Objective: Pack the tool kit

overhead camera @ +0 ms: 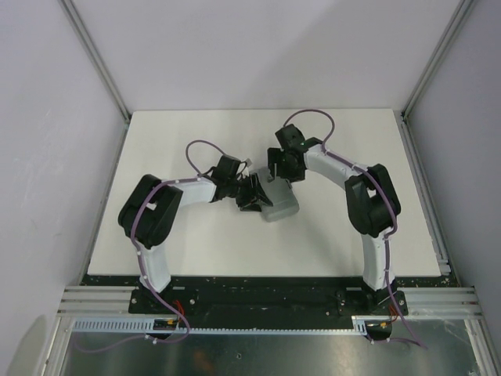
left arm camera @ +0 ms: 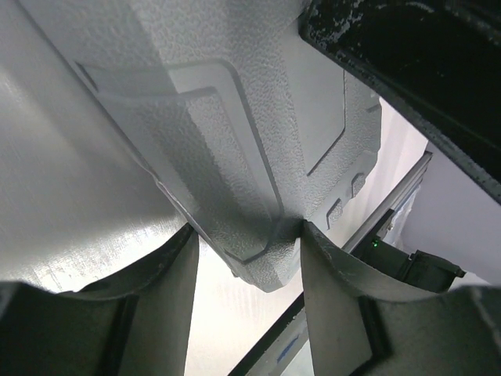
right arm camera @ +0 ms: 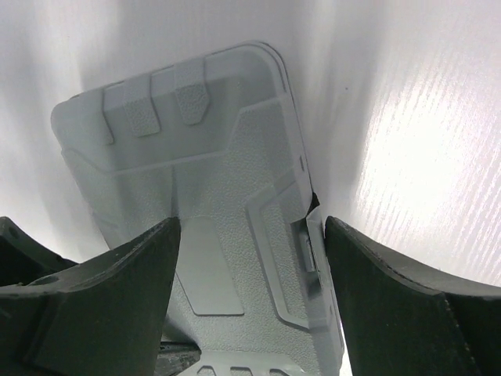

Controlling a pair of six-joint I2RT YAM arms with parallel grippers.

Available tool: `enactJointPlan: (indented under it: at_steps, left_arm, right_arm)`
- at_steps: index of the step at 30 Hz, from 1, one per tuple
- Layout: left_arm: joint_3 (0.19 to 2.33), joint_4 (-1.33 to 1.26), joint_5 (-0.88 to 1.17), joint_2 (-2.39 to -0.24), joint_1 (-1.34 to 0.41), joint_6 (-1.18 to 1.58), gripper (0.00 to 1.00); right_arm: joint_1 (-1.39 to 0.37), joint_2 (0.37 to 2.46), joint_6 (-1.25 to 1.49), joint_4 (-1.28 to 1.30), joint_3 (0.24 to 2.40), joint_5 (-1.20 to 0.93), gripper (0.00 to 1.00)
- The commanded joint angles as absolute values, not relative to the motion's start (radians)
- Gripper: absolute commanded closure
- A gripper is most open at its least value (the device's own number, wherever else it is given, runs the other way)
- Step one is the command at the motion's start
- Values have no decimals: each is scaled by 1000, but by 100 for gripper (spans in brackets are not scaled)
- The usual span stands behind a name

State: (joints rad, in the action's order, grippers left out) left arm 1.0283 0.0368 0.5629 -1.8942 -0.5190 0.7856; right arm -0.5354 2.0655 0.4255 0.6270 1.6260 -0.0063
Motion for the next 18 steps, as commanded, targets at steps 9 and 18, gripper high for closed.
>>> enactJointPlan:
  at_steps: [9,18]
  left_arm:
    - [988,276,251,-1994,-549,715,52]
    - [998,282,266,-1997,-551,683,52]
  right_arm:
    - [-547,1961,404,611,1391,-157,28]
    - [-572,1974,273,604,1386,-66,37]
